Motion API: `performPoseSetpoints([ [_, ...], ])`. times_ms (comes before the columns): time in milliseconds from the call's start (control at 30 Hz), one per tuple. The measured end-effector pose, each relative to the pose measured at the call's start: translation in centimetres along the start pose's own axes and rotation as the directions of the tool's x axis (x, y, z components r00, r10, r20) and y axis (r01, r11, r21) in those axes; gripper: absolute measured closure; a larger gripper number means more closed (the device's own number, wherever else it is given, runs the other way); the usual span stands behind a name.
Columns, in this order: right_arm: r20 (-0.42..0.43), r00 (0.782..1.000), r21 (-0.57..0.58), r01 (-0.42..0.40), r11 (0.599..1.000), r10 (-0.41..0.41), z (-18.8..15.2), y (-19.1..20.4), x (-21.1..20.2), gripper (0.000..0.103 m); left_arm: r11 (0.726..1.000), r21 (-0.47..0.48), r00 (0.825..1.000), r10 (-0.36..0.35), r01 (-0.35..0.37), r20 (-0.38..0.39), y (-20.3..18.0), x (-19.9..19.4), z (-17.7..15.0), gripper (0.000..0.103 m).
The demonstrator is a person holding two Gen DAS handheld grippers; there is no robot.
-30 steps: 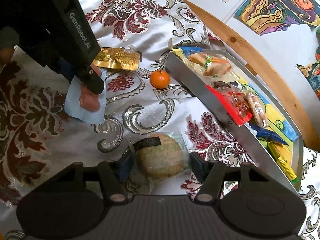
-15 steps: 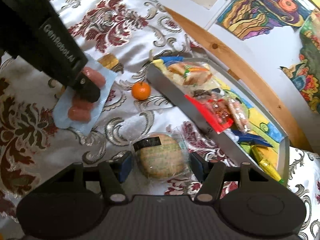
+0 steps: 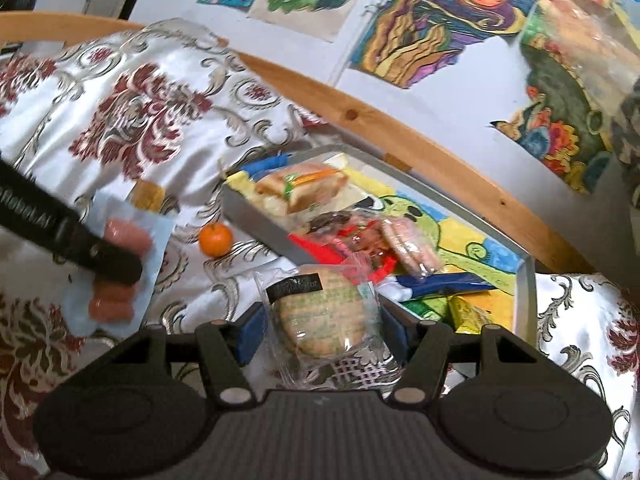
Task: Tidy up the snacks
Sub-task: 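Carry the sausage pack over the tray with the left tool while the right tool carries the cake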
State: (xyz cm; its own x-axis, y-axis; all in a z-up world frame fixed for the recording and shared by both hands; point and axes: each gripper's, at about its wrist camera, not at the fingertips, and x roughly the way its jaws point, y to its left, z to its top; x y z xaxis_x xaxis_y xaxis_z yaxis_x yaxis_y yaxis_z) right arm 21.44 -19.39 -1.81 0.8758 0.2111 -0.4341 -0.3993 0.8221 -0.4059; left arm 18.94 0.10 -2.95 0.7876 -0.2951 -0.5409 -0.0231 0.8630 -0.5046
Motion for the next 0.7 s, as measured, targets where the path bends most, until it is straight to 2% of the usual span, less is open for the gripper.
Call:
performPoseSetpoints([
  [67, 0.003, 1.000, 0.013, 0.013, 1.000, -0.013, 0.1, -0.4, -0.1, 0.037, 1.000, -0.002, 1.000, -0.010, 0.010, 0.001, -0.1, -0.2, 0.0, 0.085],
  [133, 0.007, 1.000, 0.031, 0.026, 0.999, -0.026, 0.2, -0.8, -0.2, 0.037, 0.998, -0.005, 0.998, -0.061, 0.061, 0.005, -0.4, -0.5, 0.1, 0.086],
  [267, 0.006, 0.999, 0.068, 0.035, 0.997, -0.036, 0.3, -1.5, -0.3, 0.037, 0.991, 0.078, 0.993, -0.111, 0.108, 0.043, -1.7, -1.1, 0.1, 0.086],
  [400, 0.010, 0.998, 0.075, 0.059, 0.995, -0.059, 0.4, -1.8, -0.2, 0.037, 0.986, 0.107, 0.989, -0.132, 0.125, 0.067, -2.4, -1.4, 0.4, 0.086],
  [533, 0.029, 0.994, 0.126, 0.098, 0.987, -0.102, 0.8, -2.8, 0.0, 0.037, 0.984, 0.128, 0.986, -0.134, 0.121, 0.099, -3.5, -0.8, 2.3, 0.086],
  [700, 0.029, 0.986, 0.214, 0.155, 0.964, -0.165, 0.7, -4.7, 1.0, 0.036, 0.973, 0.182, 0.975, -0.169, 0.141, 0.144, -6.1, 1.2, 5.2, 0.086],
])
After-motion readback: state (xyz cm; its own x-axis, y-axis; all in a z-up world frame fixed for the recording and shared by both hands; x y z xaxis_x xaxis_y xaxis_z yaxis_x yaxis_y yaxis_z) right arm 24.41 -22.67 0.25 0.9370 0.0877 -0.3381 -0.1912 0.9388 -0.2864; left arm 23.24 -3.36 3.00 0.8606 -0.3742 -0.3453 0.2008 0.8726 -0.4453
